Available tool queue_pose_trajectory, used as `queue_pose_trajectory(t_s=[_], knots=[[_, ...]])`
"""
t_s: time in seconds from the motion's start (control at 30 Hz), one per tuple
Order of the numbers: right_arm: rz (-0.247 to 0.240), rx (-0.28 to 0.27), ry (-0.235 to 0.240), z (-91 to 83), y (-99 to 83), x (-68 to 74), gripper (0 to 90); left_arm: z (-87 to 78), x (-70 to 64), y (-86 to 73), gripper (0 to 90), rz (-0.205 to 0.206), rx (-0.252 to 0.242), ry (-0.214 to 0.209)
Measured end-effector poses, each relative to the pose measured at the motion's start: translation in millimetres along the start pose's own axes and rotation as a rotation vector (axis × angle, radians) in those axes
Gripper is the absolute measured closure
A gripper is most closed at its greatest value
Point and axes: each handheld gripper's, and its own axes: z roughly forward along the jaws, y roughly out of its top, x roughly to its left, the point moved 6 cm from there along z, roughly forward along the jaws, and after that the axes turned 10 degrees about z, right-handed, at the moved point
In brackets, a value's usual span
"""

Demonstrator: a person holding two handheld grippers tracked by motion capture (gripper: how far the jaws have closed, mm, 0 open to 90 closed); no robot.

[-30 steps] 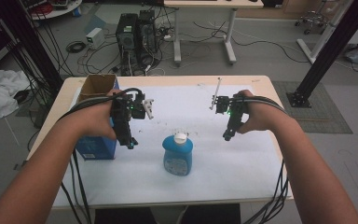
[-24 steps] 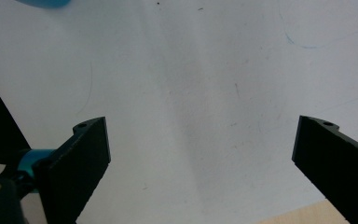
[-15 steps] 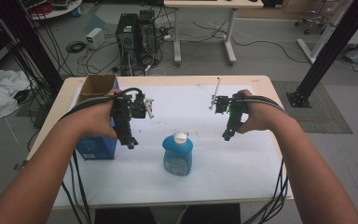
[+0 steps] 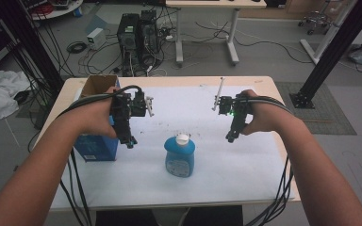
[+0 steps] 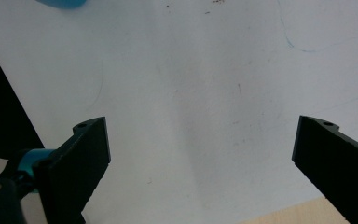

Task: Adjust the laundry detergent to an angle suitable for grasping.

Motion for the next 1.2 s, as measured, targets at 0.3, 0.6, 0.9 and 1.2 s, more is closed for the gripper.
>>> queue_pose_trajectory(t_s=[0.3,0.6,0.9,1.2], knots=[[-0.038,-0.014,0.000,-12.9,3.7,-0.4,3.2,1.9,7.0,-4.1,6.5,-0.013,0.029,-0.039],[-0.046,-0.010,0.001,-11.7,8.4,-3.2,3.2,0.8,15.5,-2.7,6.5,0.002,0.051,-0.035],[-0.048,-0.011,0.002,-12.5,6.7,-5.0,3.2,-1.2,19.3,0.9,6.5,0.000,0.024,-0.040],[-0.046,-0.014,0.004,-10.9,8.4,-6.5,3.2,1.3,20.5,3.5,6.6,0.014,0.030,-0.037]])
